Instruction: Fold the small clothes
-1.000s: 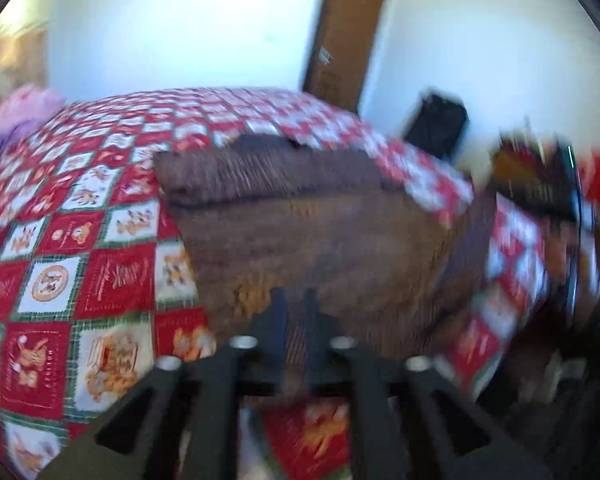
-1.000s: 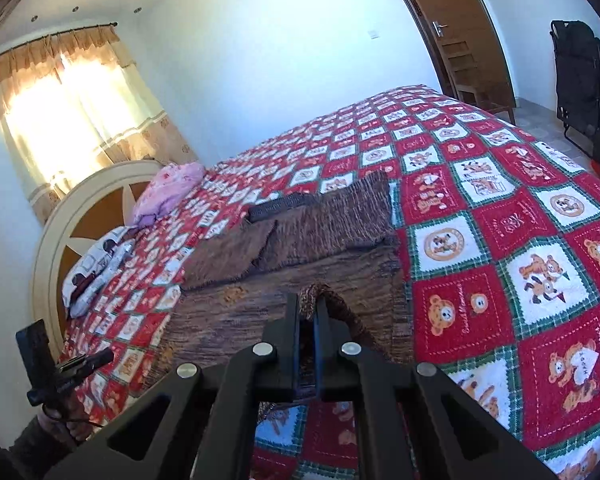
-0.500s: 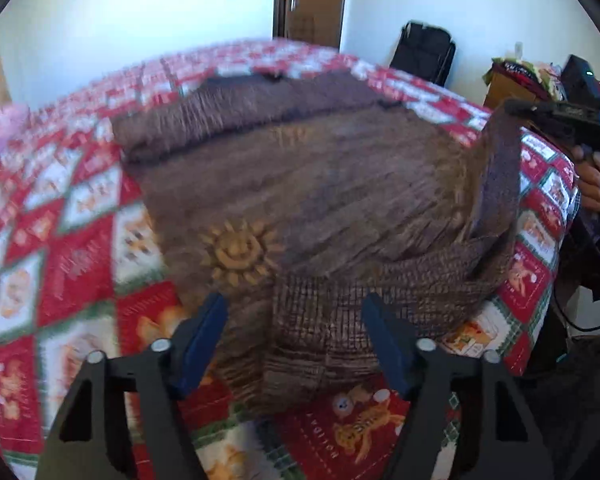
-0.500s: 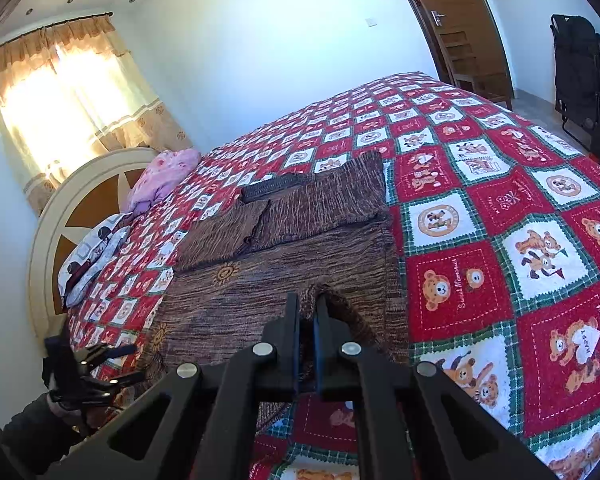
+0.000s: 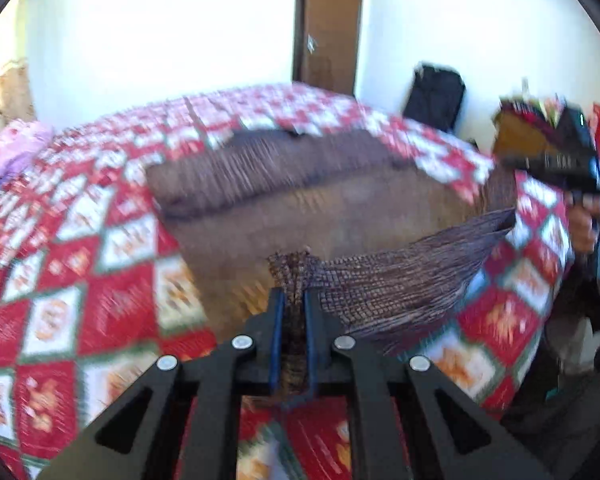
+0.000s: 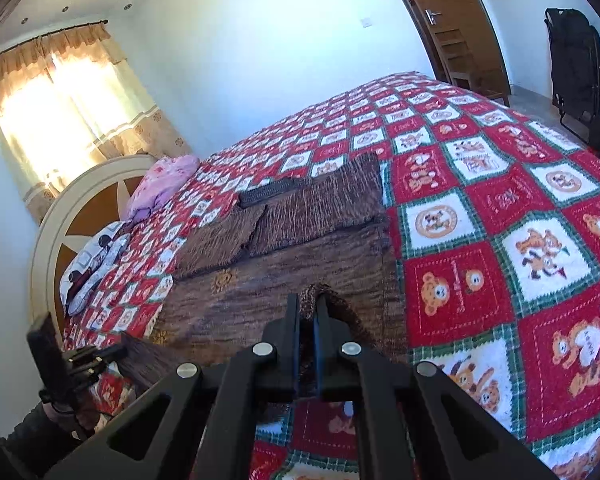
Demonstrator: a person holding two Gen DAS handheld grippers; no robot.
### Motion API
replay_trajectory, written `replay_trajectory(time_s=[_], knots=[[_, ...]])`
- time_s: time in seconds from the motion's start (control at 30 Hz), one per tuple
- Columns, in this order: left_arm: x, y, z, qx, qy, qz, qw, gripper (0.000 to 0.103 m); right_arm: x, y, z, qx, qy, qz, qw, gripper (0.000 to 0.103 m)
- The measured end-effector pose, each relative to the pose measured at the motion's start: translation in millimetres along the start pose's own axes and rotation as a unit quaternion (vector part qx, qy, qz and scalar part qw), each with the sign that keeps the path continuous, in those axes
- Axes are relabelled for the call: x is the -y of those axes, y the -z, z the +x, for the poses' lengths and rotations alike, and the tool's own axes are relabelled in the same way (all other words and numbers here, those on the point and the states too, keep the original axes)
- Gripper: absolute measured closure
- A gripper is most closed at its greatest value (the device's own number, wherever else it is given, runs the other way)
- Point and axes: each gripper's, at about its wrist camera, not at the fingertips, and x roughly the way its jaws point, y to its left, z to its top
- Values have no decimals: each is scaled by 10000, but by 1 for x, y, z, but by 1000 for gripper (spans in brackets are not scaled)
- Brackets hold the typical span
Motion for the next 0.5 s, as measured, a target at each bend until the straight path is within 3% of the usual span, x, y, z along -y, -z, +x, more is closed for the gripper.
replay_trajectory(time_s=[0.3, 0.5], knots=[[-44, -50, 13, 595, -229, -643, 9959, 92, -1, -45, 27, 97, -145, 199, 9997, 98], [-56, -80, 32, 755, -243, -701, 9944, 93, 1, -83, 49, 182, -69, 266, 9995, 98]])
